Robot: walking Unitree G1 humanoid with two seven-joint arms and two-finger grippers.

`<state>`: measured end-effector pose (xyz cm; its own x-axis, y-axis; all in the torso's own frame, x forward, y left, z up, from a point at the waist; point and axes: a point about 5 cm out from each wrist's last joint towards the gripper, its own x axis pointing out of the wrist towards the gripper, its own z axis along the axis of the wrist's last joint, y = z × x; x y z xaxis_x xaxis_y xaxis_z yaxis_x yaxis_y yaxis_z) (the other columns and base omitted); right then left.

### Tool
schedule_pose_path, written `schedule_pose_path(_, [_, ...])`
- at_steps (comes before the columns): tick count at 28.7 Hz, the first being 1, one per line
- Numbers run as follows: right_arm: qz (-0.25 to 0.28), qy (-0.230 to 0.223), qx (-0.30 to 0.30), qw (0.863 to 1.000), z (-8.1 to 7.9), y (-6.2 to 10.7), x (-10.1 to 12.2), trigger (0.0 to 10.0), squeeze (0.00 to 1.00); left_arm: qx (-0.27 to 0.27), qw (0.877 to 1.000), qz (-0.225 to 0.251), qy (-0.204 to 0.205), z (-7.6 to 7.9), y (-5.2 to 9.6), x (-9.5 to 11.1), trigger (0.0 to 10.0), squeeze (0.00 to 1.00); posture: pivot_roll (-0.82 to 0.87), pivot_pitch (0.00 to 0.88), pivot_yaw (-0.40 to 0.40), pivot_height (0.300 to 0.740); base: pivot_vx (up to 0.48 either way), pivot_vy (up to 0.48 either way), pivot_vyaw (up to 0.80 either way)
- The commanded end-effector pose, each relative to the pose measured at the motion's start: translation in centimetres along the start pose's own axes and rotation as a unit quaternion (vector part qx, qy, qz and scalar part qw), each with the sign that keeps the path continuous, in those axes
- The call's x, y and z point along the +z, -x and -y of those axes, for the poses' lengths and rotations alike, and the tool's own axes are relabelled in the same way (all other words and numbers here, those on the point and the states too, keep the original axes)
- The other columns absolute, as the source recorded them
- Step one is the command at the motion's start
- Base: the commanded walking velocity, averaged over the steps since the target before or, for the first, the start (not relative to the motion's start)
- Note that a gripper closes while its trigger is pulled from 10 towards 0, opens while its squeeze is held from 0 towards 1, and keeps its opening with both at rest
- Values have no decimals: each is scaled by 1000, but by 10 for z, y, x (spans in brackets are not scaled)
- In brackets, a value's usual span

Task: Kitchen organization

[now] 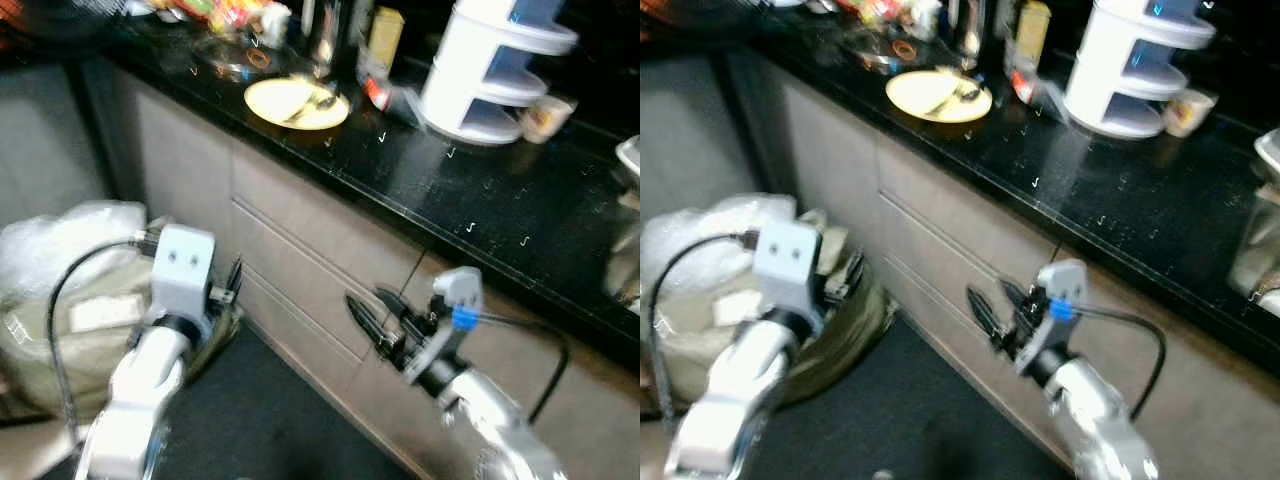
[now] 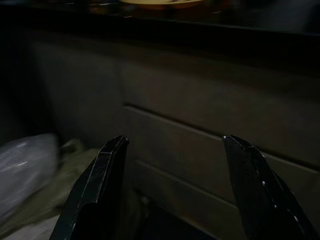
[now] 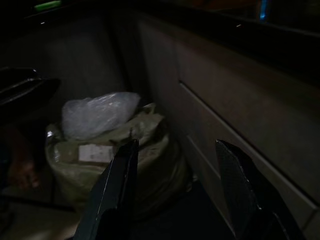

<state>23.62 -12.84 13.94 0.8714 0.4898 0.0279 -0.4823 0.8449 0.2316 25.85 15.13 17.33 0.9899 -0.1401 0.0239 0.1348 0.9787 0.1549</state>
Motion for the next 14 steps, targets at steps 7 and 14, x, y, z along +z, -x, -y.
schedule_pose_path(7, [6, -9, -4, 1000, 3, 0, 1, 10000, 0, -4, 1000, 1, 14, 2, -3, -2, 10000, 0, 96, 16, -173, 740, 0, 0, 0])
schedule_pose_path(14, [8, -10, 1, 1000, 2, -1, 3, 10000, 0, -7, 1000, 2, 17, 3, -2, -2, 10000, 0, 98, 16, -173, 740, 142, 0, 0])
